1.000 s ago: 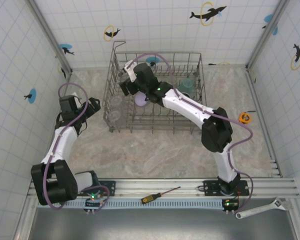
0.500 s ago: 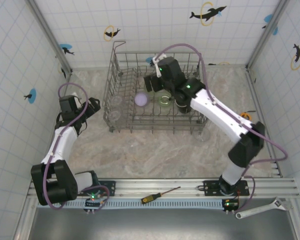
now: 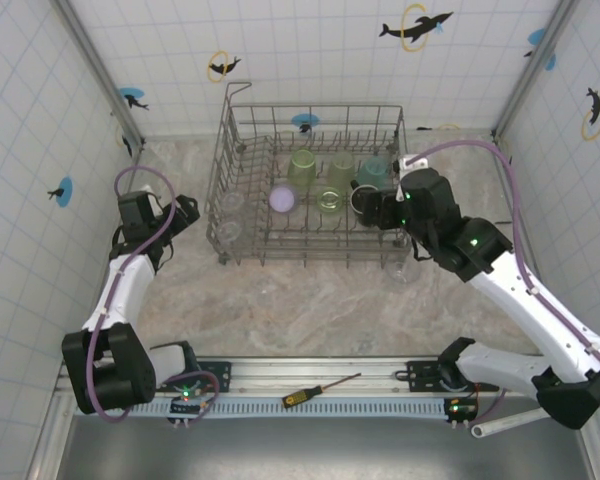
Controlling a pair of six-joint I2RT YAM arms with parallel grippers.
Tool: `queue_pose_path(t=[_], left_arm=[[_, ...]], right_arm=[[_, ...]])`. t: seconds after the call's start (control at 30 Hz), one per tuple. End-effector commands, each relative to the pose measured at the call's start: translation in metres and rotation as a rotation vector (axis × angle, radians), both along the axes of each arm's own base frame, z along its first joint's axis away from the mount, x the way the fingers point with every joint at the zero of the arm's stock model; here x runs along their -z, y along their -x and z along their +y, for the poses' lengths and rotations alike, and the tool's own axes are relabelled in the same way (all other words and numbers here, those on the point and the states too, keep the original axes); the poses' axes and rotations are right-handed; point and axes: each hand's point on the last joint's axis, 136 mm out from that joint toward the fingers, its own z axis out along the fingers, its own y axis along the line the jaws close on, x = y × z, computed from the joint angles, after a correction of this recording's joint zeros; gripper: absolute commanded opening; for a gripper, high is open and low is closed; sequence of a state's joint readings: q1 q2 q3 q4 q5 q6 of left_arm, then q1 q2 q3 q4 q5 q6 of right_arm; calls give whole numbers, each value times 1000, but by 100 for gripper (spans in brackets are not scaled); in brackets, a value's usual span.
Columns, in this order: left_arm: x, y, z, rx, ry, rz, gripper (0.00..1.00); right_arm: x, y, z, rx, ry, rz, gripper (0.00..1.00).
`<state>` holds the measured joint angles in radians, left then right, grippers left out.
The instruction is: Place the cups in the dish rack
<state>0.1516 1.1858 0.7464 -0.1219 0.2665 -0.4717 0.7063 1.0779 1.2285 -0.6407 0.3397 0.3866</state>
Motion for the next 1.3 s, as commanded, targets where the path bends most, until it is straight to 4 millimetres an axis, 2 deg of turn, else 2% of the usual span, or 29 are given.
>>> queue_pose_path(t=[0.0,0.27,0.53,0.73,0.9,1.13,1.27], left_arm=[[0,5,4,-14,-20,-5,98],[0,4,2,-6,-11,-3,98],[2,3,-3,10,19,5,98],[2,2,-7,26,37,8,98],[2,2,-5,20,33,7,98],[7,3,-4,15,28,22,98],[9,3,-3,10,21,28,98]], right_arm=[[29,15,-23,59,79,105,100],[74,39,-42,102,108,232,100],[115,61,-49,117,85,326,96],[151,71,-45,99,78,399,85],[166,69,-36,69,92,436,74],[198,68,-28,34,127,506,57],[207,66,-31,43,138,520,55]])
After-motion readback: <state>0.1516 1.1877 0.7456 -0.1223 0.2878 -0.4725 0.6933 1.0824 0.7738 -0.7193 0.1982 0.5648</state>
